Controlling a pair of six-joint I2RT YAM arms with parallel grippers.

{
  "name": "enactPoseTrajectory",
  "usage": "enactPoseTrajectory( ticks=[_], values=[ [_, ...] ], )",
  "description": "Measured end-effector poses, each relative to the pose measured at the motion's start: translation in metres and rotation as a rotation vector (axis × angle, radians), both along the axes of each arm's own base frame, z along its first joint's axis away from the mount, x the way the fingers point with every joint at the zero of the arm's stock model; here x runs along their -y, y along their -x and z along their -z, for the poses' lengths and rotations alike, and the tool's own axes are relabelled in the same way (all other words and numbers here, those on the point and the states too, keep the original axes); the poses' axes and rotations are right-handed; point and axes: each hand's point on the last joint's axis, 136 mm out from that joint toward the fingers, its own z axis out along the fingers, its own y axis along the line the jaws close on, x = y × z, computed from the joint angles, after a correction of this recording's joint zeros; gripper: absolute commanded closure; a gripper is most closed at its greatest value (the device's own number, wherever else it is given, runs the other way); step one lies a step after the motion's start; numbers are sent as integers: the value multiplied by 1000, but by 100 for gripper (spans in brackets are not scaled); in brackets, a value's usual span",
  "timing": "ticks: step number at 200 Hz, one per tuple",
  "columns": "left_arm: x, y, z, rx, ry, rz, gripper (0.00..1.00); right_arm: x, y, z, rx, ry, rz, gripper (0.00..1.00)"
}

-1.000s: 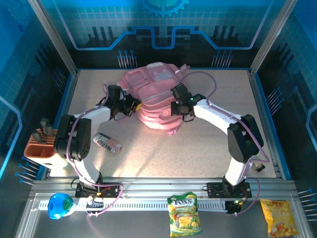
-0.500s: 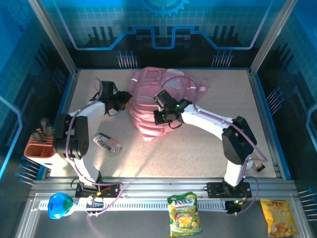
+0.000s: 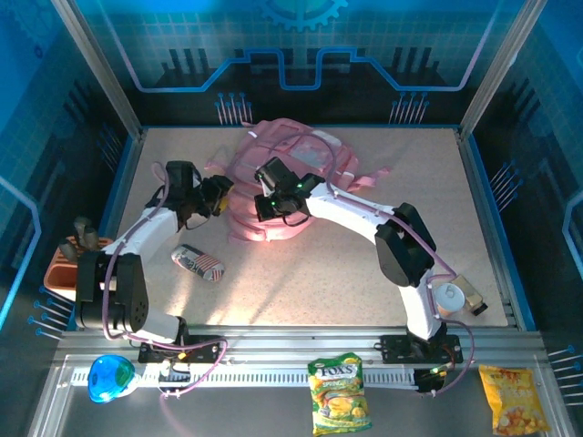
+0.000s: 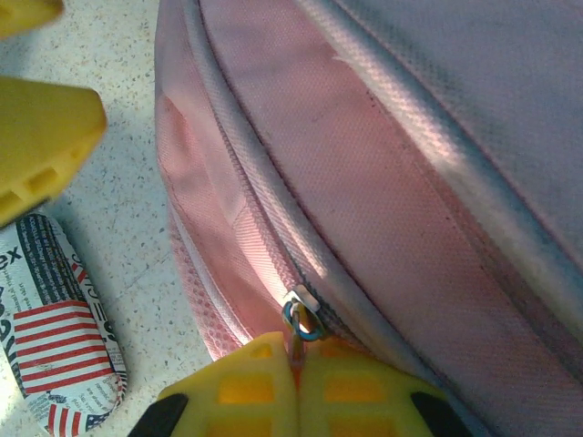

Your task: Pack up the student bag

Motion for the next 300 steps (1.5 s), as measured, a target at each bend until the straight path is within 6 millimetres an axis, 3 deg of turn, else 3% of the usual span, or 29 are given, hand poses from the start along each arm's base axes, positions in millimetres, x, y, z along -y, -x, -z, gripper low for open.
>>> enactPoseTrajectory(
  ticks=[56,120,141,179,212,259,300],
  values=[
    [35,-2,3,-13,70,40,55,0,0,0,0,-1,-2,100],
    [44,-9,21,-54,89,4,64,-1,1,1,0,-1,-3,100],
    [44,-11,26,-66,95,-4,70,-1,2,3,3,4,-4,100],
    [45,-13,30,-69,93,-1,91,5,4,12,14,39,-2,100],
    [45,-13,29,-71,78,3,100,28,10,20,49,124,33,100],
    [45,-14,27,-66,51,23,100,83,18,19,96,226,101,100],
    [44,-13,26,-61,44,29,100,116,8,13,124,263,153,100]
  ],
)
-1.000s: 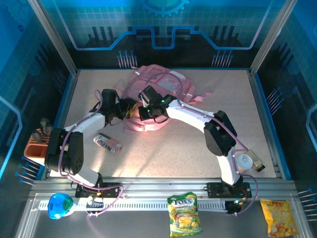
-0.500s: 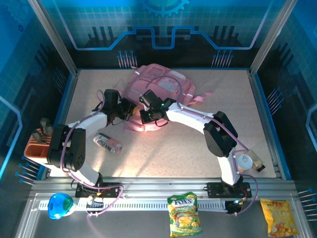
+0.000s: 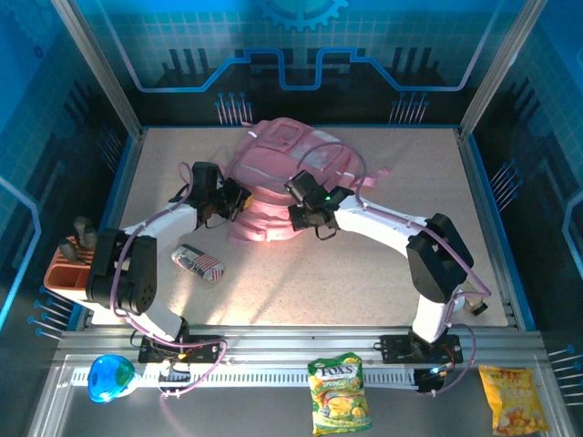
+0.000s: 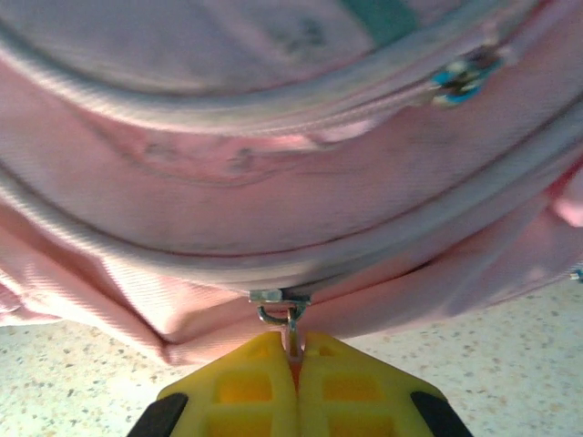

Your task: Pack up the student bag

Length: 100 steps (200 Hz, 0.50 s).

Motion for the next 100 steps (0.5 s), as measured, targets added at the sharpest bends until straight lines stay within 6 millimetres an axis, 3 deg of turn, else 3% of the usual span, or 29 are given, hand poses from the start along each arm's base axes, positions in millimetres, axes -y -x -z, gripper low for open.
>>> enactPoseTrajectory(
  ticks=[54,100],
  values=[
    [-3,1,-3,16,-6,19,100,22,-15,-3,12,41,-10,100],
    [-9,1,-6,31,-9,49,100,50,-48,-11,12,33,26,100]
  ],
)
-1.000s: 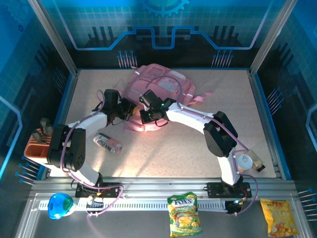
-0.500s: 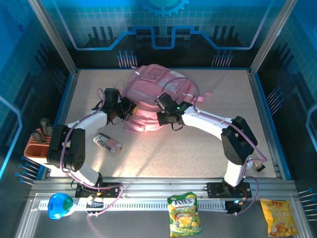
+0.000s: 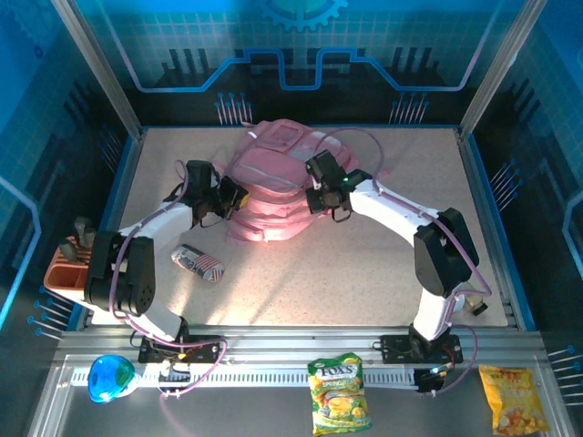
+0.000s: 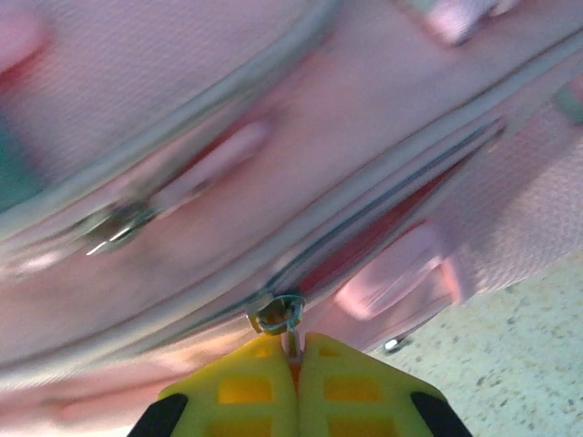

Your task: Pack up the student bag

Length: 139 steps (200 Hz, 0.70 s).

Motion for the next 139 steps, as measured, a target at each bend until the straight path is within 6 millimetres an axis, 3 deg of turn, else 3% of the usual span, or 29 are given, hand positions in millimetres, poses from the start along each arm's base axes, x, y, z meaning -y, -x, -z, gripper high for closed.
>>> enactPoseTrajectory(
  ticks=[54,109,139],
  values=[
    [0,2,-1,8,2,29,100,34,-43,6,-74,39,143,95],
    [2,3,-2,16,6,50,100,43,-49,12,-148,49,203,88],
    [3,3,-3,16,11,56,100,47,-49,10,-174,16,246,73]
  ],
)
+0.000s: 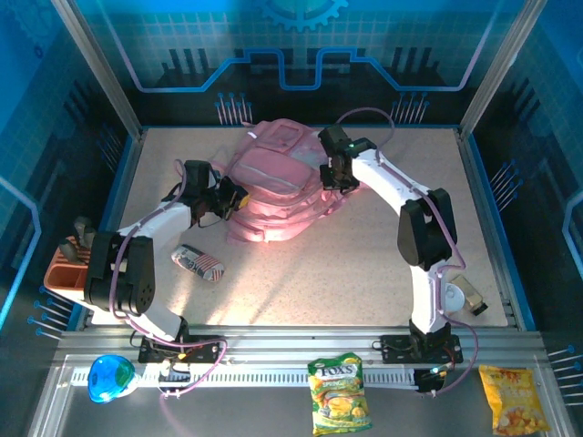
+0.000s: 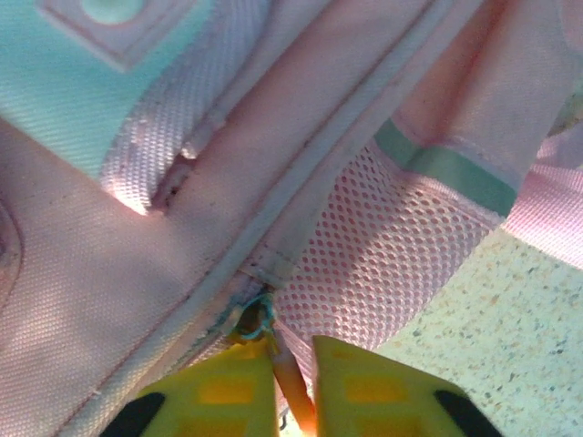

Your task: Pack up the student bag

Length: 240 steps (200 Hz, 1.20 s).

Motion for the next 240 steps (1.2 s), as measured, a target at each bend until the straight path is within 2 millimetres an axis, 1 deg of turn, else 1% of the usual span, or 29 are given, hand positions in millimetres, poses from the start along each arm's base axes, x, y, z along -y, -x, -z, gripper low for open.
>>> enactPoseTrajectory(
  ticks=[21,30,40,49,60,74,88,105,124,137,163,182,204,240],
  values=[
    [-1,0,0,-1,0,-4,100,8,0,-1,-4,-27,23,56],
    [-3,-1,0,-2,0,-7,100,13,3,-3,0,-47,32,50],
    [-3,-1,0,-2,0,-9,100,17,9,-8,12,-80,43,47],
    [-3,-1,0,-2,0,-9,100,15,16,-15,27,-117,35,46],
    [-3,-1,1,-3,0,-8,100,8,24,-26,55,-179,24,44],
    [-2,-1,1,-3,-2,-8,100,-6,30,-44,100,-274,0,41],
    [-2,0,1,-3,-3,-7,100,-19,30,-56,138,-364,-22,37],
    [-1,0,1,-3,-6,-7,100,-36,26,-63,161,-456,-46,34],
    [0,0,2,-5,-8,-6,100,-53,21,-61,155,-517,-69,29],
    [0,0,2,-5,-8,-6,100,-66,16,-55,141,-541,-84,24],
    [0,0,2,-5,-9,-6,100,-86,7,-42,106,-569,-93,20],
    [0,0,2,-6,-9,-6,100,-92,2,-31,78,-579,-73,18],
    [0,0,2,-6,-9,-6,100,-94,1,-24,53,-593,-60,17],
    [0,0,2,-6,-9,-5,100,-109,7,-30,41,-651,-129,20]
  ],
)
